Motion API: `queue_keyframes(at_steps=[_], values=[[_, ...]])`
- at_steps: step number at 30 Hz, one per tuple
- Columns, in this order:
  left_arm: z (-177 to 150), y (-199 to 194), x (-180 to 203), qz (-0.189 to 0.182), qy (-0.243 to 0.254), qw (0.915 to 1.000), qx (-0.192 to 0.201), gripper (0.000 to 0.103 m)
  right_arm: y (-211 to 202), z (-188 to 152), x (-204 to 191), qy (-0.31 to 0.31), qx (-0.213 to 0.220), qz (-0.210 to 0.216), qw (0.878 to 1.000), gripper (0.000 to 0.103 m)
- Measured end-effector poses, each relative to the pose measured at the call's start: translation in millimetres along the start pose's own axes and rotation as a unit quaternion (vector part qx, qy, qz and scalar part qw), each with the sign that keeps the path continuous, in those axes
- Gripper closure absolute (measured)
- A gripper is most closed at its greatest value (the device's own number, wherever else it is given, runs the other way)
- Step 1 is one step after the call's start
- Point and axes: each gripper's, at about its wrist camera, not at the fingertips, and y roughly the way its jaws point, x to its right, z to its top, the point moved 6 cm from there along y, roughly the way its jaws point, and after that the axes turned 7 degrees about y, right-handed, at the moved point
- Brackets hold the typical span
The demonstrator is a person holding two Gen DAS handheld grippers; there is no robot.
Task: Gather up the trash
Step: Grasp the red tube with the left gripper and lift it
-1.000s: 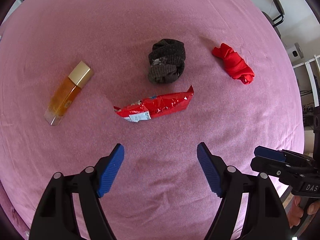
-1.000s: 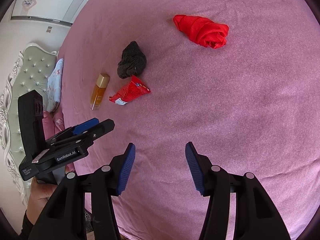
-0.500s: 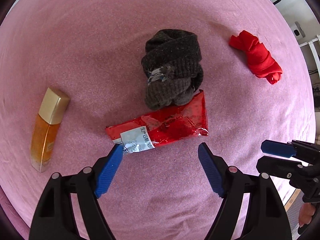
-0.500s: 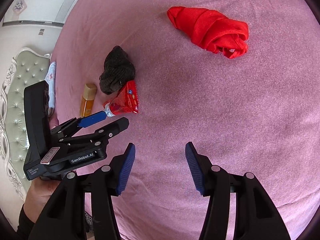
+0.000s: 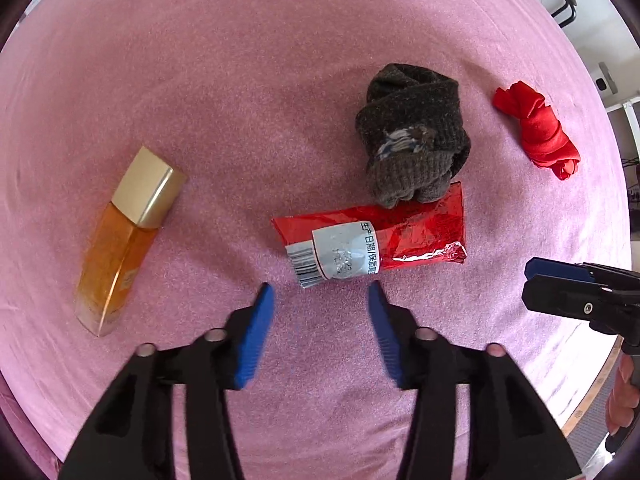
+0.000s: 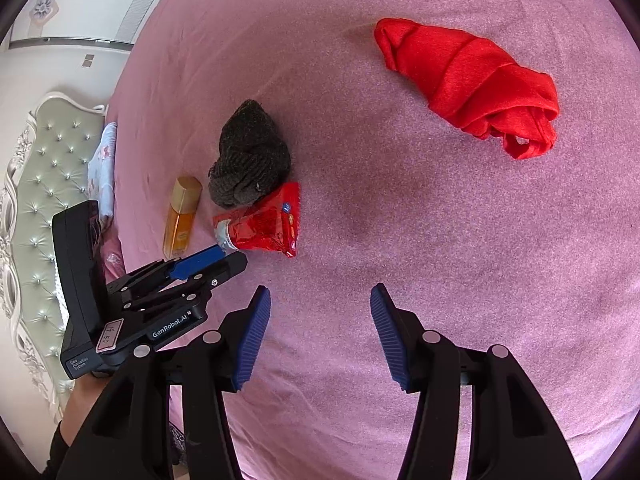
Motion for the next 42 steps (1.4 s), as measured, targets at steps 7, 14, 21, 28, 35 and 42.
queue_keyframes(at_steps=[7,14,21,28,35,42], values=[[7,-16,23,0.044,0.117,0.9921,0.011,0.032,2,4,9,0.008,0.000,-0.003,1.000,0.051],[31,3,60,0.009,0.191,0.9816,-0.012,0.030,0,6,19,0.025,0.001,0.006,1.000,0.051],[41,31,63,0.021,0.201,0.9788,-0.031,0.034,1,6,18,0.027,0.002,0.009,1.000,0.051],[42,40,64,0.010,0.178,0.9835,-0.029,0.055,-2,5,21,0.028,0.004,0.017,0.999,0.051],[32,29,58,-0.014,0.150,0.9884,-0.021,0.068,-5,6,24,0.026,0.004,0.021,0.999,0.051],[12,17,48,-0.068,0.097,0.9929,-0.002,0.070,-9,10,24,0.022,0.004,0.018,1.000,0.051]])
